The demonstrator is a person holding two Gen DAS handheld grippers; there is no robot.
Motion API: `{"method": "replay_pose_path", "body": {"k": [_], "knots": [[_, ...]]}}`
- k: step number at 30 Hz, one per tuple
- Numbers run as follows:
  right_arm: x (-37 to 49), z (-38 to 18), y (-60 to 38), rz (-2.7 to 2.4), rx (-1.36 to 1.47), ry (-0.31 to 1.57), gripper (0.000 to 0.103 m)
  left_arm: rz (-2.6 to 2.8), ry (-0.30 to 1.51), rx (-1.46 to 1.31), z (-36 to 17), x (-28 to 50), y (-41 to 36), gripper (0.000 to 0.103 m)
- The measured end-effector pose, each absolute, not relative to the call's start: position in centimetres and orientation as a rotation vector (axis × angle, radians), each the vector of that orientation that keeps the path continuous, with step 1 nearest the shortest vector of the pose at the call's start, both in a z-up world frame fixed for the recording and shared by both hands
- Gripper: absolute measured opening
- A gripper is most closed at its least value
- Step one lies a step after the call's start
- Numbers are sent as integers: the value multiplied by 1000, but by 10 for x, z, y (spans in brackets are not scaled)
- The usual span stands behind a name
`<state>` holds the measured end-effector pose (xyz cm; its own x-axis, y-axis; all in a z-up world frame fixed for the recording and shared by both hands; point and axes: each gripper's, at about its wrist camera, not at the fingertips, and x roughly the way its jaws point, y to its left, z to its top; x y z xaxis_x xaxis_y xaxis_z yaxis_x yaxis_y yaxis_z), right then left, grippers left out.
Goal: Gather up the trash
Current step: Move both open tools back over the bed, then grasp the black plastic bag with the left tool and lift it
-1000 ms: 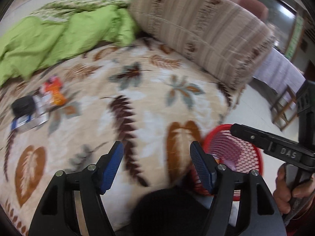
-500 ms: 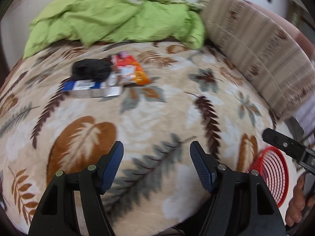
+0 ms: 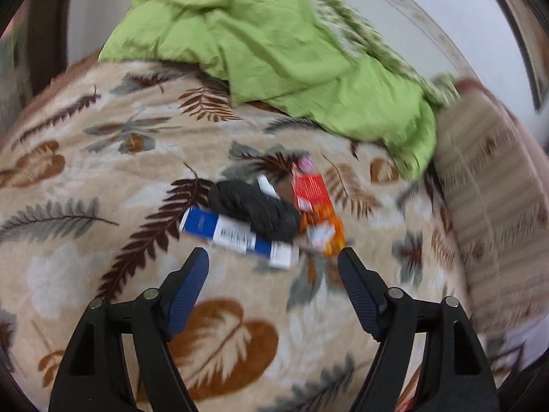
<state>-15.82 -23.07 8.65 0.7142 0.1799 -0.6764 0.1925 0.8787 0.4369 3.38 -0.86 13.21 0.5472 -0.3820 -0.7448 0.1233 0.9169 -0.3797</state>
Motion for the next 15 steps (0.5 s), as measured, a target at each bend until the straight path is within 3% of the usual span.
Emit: {"method": "replay_pose_path", "body": {"k": [6, 11, 12, 15], "knots": [[-155, 70, -233, -1, 524, 809, 59, -273, 1045, -490, 93, 91, -1, 77], [-153, 59, -235, -5, 520, 827, 59, -280, 1078, -470, 67, 118, -16, 77], [-153, 57, -236, -5, 521, 832, 59, -277, 1081, -456, 64, 123, -20, 73], [-152, 51, -239, -2, 541, 846, 59, -290, 1094, -430, 54, 132, -26, 44]]}}
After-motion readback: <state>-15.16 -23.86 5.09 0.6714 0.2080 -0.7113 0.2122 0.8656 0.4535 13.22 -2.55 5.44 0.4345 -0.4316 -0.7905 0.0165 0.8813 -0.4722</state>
